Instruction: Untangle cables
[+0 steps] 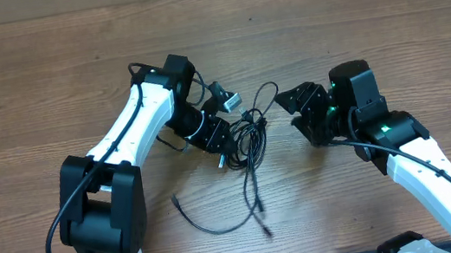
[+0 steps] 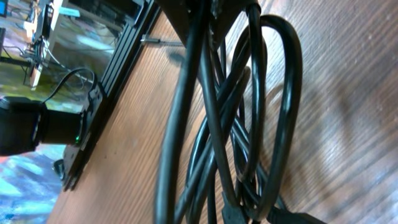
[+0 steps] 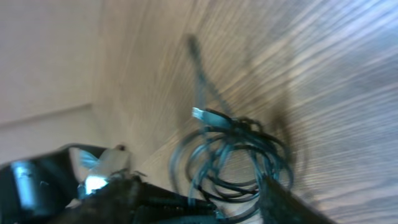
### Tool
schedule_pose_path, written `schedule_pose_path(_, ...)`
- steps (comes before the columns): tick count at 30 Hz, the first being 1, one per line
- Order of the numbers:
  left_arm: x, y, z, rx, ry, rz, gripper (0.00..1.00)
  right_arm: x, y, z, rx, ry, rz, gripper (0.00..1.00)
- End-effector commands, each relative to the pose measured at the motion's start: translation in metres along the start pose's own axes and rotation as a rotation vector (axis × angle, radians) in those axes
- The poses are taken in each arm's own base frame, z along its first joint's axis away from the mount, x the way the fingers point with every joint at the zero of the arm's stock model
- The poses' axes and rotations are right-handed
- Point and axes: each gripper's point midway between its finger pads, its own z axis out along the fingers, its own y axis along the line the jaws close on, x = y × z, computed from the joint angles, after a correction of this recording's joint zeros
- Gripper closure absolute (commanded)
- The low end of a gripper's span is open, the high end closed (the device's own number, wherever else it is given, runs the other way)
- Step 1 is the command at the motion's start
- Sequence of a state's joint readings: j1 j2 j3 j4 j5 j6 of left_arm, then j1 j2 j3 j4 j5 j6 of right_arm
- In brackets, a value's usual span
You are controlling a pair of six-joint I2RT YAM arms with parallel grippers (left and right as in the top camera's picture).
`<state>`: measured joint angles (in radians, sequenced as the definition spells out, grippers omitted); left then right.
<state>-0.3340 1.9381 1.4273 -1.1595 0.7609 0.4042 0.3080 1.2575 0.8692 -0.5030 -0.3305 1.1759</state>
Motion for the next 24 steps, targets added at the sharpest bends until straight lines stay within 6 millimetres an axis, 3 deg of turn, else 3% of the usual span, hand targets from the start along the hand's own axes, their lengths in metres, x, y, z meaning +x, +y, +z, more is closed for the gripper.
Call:
schedule_pose_path(1,-0.006,0.005,0.001,-0.007,-0.021,0.001,0.73,-0.003,-0.008,-0.002,0.043,-0.024,0.004,0.22)
schedule_pose_path(2,-0.006,0.017,0.001,-0.078,-0.012,-0.051,0.56,-0.003,-0.015,-0.003,0.073,-0.029,0.014,0.18)
schedule_pose_path(3,-0.005,0.028,0.000,-0.139,-0.008,-0.103,0.47,-0.003,-0.021,-0.003,0.097,-0.031,0.020,0.16)
schedule_pose_path(4,-0.005,0.047,-0.004,-0.249,-0.009,-0.195,0.25,-0.003,-0.030,-0.004,0.133,-0.036,0.031,0.13)
schedule_pose_path(5,-0.004,0.055,-0.006,-0.292,-0.014,-0.230,0.18,-0.003,-0.033,-0.004,0.149,-0.039,0.034,0.13)
schedule_pose_path(6,-0.004,0.068,-0.011,-0.370,-0.025,-0.295,0.00,-0.003,-0.039,-0.005,0.175,-0.042,0.041,0.11)
schedule_pose_path(10,-0.014,0.085,-0.018,-0.461,-0.092,-0.386,0.00,-0.003,-0.048,-0.007,0.212,-0.049,0.049,0.07)
schedule_pose_path(17,-0.044,0.101,-0.023,-0.531,-0.187,-0.261,0.05,-0.003,-0.050,-0.007,0.222,-0.053,0.051,0.01)
schedule_pose_path(24,-0.050,0.085,-0.005,-0.529,-0.129,-0.058,0.05,-0.006,-0.058,-0.009,0.257,-0.076,0.055,0.00)
